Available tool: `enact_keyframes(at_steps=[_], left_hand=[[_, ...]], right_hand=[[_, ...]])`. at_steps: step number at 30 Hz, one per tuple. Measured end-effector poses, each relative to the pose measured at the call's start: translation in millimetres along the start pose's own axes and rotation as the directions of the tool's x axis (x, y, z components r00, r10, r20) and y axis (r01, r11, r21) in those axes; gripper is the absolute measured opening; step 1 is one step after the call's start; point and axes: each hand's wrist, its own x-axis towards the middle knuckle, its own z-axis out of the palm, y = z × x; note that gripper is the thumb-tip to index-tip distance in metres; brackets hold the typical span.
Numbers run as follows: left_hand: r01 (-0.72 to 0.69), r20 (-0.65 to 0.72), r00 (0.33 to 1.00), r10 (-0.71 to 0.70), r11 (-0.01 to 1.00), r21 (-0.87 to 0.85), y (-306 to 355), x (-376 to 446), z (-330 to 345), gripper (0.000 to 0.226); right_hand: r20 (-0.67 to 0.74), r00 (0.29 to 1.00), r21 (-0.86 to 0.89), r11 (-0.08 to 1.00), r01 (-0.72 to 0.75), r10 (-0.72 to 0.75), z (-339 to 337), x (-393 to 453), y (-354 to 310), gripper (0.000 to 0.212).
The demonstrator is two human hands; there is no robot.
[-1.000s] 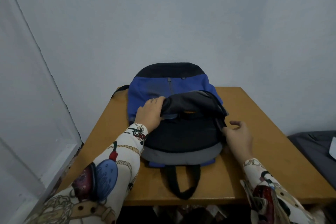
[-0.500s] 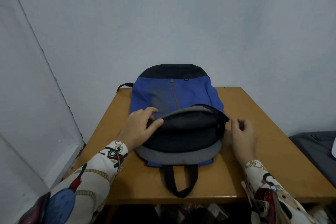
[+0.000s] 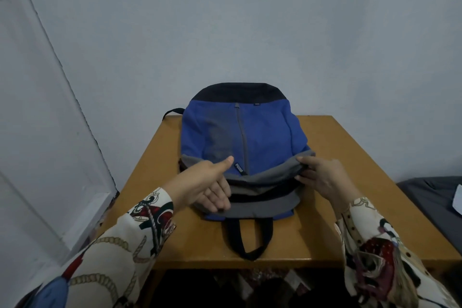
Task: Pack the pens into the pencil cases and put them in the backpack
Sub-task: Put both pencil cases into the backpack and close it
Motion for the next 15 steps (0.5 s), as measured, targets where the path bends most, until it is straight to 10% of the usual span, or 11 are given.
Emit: enact_keyframes(at_steps=[4, 15], left_hand=[[0.048, 0.04, 0.998, -0.04, 0.972, -0.229, -4.4, 3.7, 5.5, 0.079], [-0.134, -0.19, 0.982, 0.019, 0.775, -0.618, 1.4, 15.5, 41.1, 0.023]], right_hand=[[0.154, 0.97, 0.434, 0.869, -0.239, 0.19, 8.9, -7.1, -1.4, 0.011], [0.24, 0.964, 0.644, 0.725, -0.244, 0.112, 30.0, -21.1, -5.3, 0.033]])
